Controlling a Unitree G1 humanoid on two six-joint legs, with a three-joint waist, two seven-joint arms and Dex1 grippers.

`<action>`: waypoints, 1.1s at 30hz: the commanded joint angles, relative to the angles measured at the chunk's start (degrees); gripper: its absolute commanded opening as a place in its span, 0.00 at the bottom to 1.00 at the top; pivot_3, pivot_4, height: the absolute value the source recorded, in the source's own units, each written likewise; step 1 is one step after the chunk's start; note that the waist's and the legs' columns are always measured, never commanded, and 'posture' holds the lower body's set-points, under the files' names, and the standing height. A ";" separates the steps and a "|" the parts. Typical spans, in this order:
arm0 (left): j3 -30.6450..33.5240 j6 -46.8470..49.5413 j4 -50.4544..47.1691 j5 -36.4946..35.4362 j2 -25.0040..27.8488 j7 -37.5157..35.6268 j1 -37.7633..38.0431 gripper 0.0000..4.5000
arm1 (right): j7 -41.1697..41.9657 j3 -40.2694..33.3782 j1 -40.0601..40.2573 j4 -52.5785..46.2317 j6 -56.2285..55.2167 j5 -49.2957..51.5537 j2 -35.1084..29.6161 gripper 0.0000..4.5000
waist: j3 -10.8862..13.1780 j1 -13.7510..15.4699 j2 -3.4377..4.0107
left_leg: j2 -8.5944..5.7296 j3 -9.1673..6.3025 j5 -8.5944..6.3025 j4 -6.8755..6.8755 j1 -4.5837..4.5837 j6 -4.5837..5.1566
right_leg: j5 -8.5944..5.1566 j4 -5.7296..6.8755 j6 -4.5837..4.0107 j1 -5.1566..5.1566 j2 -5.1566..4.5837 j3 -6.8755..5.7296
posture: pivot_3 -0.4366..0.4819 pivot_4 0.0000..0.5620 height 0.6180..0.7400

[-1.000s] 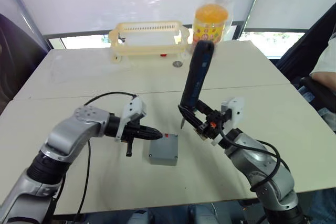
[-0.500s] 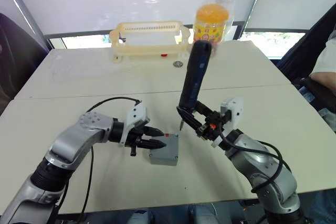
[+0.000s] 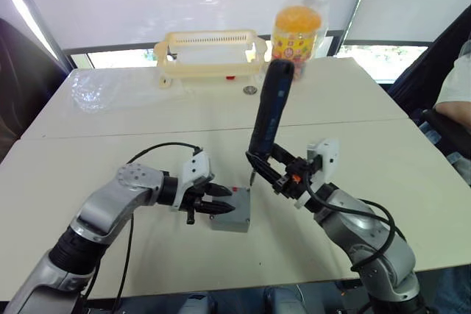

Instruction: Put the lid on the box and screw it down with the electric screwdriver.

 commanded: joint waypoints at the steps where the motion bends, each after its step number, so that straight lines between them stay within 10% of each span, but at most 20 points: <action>1: -0.07 0.68 -1.44 -0.09 0.10 0.21 -0.76 0.40 | -0.19 0.25 -1.29 -4.54 -0.30 1.00 1.28 0.39 | 0.00 0.01 0.00 | 0.00 0.00 0.00 0.00 0.00 0.00 | 0.00 0.00 0.00 0.00 0.00 0.00 | 0.48 0.27 1.00; 33: 0.89 3.30 -3.32 -1.25 0.14 1.17 -1.49 0.40 | 4.23 1.17 1.86 0.03 -4.31 -5.10 2.23 0.39 | 0.00 -0.02 0.00 | -0.01 0.00 0.00 0.00 0.00 0.00 | 0.00 0.00 0.00 0.00 0.00 0.00 | 0.48 0.27 1.00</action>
